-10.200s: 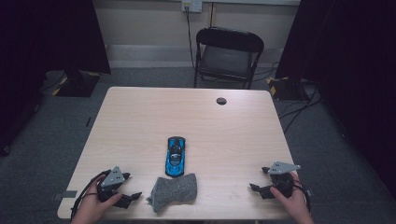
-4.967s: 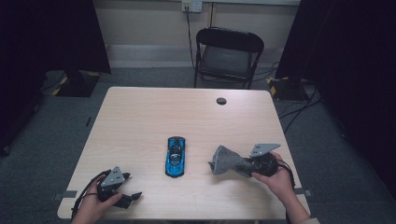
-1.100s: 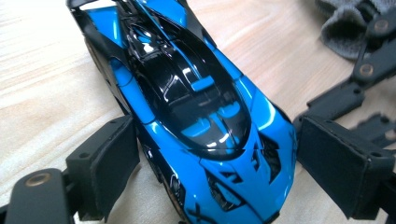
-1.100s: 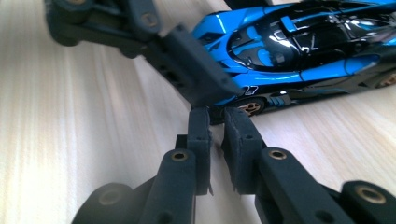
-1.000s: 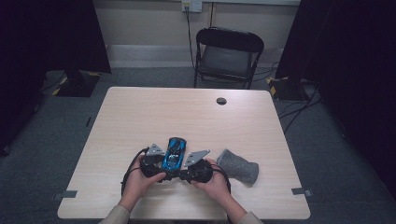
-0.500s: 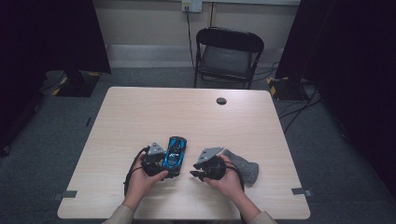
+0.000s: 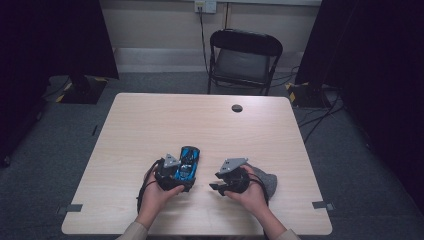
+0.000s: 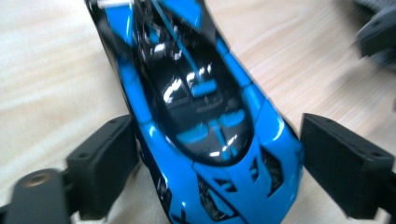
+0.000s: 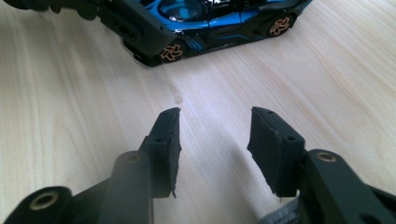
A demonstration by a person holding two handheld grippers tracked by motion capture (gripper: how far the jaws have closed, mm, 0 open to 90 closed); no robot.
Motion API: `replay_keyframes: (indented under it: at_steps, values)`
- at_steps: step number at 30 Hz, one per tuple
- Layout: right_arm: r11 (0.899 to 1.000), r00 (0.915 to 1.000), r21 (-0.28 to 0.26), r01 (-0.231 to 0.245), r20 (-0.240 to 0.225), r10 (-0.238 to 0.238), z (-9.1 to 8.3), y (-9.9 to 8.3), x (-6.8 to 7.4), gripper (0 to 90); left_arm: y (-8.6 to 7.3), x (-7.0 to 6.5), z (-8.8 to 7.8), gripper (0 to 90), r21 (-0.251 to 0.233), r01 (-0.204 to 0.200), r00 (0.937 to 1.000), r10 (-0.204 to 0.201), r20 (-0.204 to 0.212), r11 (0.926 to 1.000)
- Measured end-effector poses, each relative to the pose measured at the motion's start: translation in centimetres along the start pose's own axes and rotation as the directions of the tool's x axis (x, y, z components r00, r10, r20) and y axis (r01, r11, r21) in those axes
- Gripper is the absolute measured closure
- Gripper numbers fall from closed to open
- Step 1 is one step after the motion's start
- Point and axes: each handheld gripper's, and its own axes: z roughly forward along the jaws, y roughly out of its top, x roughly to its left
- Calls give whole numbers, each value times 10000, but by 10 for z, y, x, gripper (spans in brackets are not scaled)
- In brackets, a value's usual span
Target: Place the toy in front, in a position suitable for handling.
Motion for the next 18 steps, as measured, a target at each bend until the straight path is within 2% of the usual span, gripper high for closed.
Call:
replay_keyframes:
  at_steps: [1, 3, 5, 8, 14, 18]
  values:
    - [10000, 10000, 22, 17, 2, -17, 0, -1, 0, 524, -1, -1, 2, 123, -98, -37, 10000, 37, -15, 9999]
    - [10000, 10000, 38, -21, 19, 21, 0, -2, -1, 517, -3, -2, 4, 85, -128, -361, 9993, 360, -49, 9993]
    - [10000, 10000, -2, -66, 37, 66, -1, -3, -1, 513, -3, -2, 5, 81, -102, -654, 9976, 652, -233, 9978]
    - [10000, 10000, -15, -56, 73, 56, -1, -3, -2, 499, -3, -6, 7, 85, -9, -892, 9944, 890, -568, 9960]
    - [10000, 10000, -21, -60, 54, 60, 0, -4, -1, 492, -2, -8, 8, 108, -70, -784, 9937, 775, -814, 9969]
    - [9999, 10000, -46, -92, 27, 92, 0, -7, -1, 492, -3, -6, 6, 160, -177, -838, 9941, 824, -700, 9963]
